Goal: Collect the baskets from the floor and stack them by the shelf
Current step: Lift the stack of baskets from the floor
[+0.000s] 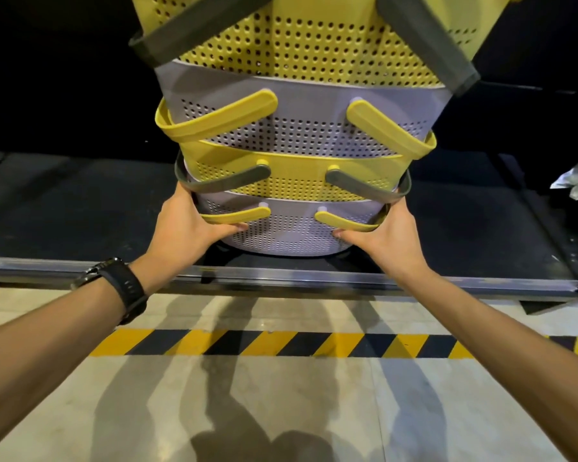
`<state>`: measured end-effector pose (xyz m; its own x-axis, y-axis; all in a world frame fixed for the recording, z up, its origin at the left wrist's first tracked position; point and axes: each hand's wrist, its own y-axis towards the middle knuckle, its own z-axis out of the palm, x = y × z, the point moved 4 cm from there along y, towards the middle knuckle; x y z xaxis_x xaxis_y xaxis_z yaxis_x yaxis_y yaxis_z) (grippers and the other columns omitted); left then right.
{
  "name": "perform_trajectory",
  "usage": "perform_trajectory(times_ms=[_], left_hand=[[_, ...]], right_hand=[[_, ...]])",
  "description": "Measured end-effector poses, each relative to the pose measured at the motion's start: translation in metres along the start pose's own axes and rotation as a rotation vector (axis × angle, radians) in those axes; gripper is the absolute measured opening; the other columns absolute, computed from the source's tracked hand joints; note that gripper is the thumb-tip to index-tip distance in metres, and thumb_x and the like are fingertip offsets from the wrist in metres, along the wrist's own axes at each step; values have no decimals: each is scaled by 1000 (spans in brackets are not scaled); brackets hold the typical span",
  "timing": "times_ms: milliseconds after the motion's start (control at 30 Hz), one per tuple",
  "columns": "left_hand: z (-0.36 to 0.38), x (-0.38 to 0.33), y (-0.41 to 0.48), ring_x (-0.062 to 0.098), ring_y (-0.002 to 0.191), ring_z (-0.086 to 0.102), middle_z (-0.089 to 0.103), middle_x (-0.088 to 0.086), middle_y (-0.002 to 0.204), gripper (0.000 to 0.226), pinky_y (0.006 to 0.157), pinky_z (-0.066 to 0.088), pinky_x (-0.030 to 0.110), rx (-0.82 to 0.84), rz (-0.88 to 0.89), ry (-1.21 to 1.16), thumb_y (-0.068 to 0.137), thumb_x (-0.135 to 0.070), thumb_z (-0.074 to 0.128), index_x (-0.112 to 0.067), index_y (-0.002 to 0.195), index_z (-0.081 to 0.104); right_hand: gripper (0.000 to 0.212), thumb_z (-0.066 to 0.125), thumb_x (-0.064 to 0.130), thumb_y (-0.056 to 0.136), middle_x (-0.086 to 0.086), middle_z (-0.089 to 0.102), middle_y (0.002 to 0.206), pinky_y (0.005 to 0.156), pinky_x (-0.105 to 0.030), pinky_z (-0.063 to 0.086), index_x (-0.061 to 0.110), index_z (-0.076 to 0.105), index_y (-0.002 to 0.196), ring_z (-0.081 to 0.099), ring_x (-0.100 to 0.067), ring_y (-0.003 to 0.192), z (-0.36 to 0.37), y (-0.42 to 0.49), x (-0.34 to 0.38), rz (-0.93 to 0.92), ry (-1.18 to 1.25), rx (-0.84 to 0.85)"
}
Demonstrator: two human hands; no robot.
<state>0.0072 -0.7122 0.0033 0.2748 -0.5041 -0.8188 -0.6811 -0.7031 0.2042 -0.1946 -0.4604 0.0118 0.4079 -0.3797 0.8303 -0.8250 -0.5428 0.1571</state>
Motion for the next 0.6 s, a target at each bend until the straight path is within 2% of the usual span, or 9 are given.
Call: perform_trajectory(times_ms=[167, 300, 433, 600], left_hand=[[1, 1, 0, 0, 107, 58, 60, -17, 117, 101, 80, 43, 8, 15, -16, -14, 49, -56, 87, -22, 134, 47], [2, -1, -4, -1, 106, 57, 59, -17, 117, 102, 81, 43, 9, 15, -13, -6, 49, -60, 84, -21, 135, 46], [3, -3, -5, 0, 107, 58, 60, -15, 118, 103, 82, 44, 10, 11, -22, -13, 50, -57, 86, -20, 137, 46], [5, -2, -10, 1, 105, 58, 61, -15, 117, 103, 84, 46, 15, 7, -42, -4, 49, -60, 85, -22, 136, 45]], right_hand=[[95, 94, 35, 58, 13, 57, 120, 79, -3, 40, 22, 41, 135, 54, -3, 110, 2, 1, 0, 17, 12, 16], [94, 94, 33, 60, 12, 57, 122, 78, -1, 40, 23, 41, 136, 54, -3, 110, 2, -2, 0, 23, 17, 22], [95, 94, 32, 60, 7, 58, 128, 88, -15, 43, 21, 40, 137, 54, -7, 114, 2, -2, 1, 21, 26, 27], [94, 94, 31, 61, 9, 58, 128, 84, -10, 42, 22, 40, 138, 54, -6, 114, 1, -2, -1, 27, 35, 44]])
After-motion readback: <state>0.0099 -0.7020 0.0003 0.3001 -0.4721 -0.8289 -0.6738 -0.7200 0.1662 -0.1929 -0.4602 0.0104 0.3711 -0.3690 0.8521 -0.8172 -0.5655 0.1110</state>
